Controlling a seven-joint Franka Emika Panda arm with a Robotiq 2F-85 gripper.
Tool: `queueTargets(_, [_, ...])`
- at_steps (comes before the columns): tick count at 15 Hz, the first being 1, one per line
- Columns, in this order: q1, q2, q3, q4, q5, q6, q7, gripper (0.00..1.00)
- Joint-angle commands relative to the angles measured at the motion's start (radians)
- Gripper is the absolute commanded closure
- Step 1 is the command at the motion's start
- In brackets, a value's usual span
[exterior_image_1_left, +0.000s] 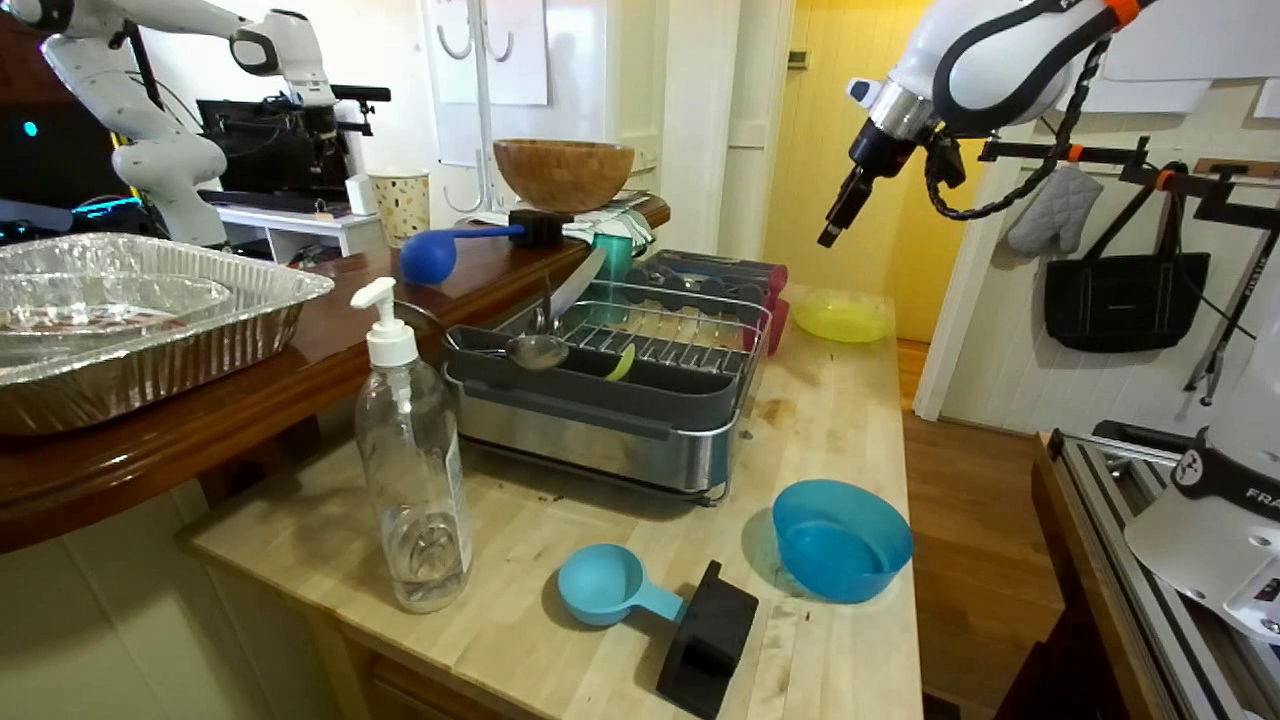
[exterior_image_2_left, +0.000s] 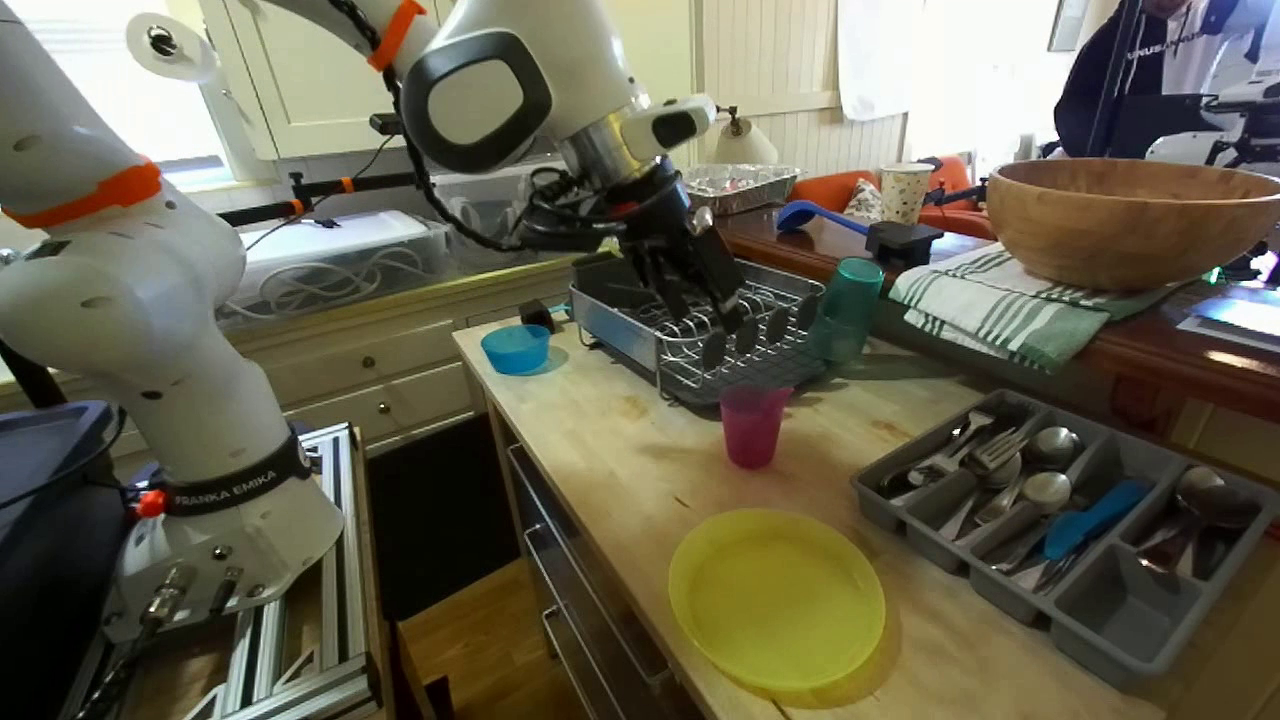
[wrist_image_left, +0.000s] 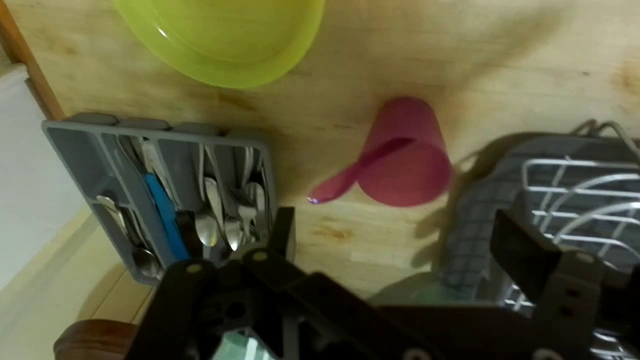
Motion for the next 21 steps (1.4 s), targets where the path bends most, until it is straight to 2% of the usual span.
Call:
queueTargets(1, [0.094, -0.083, 0.025, 0.019, 0.140, -0.100, 0.042, 0.00])
queueTargets(9, [0.344, -0.018, 0.100, 0.100, 0.400, -0.084, 0.066, 0.00])
queueTargets(12, [0.412, 0.036, 0.135, 0.136, 0.480, -0.075, 0.061, 0.00])
queueTargets(17, [0.469, 0.141, 0.206, 0.198, 0.593, -0.078, 0.045, 0.00])
queueTargets(18, [0.469, 0.162, 0.225, 0.209, 0.606, -0.075, 0.050, 0.00])
queueTargets(19, [0.432, 0.104, 0.236, 0.169, 0.563, -0.073, 0.063, 0.00])
queueTargets(21, [0.434, 0.138, 0.260, 0.188, 0.580, -0.074, 0.064, 0.00])
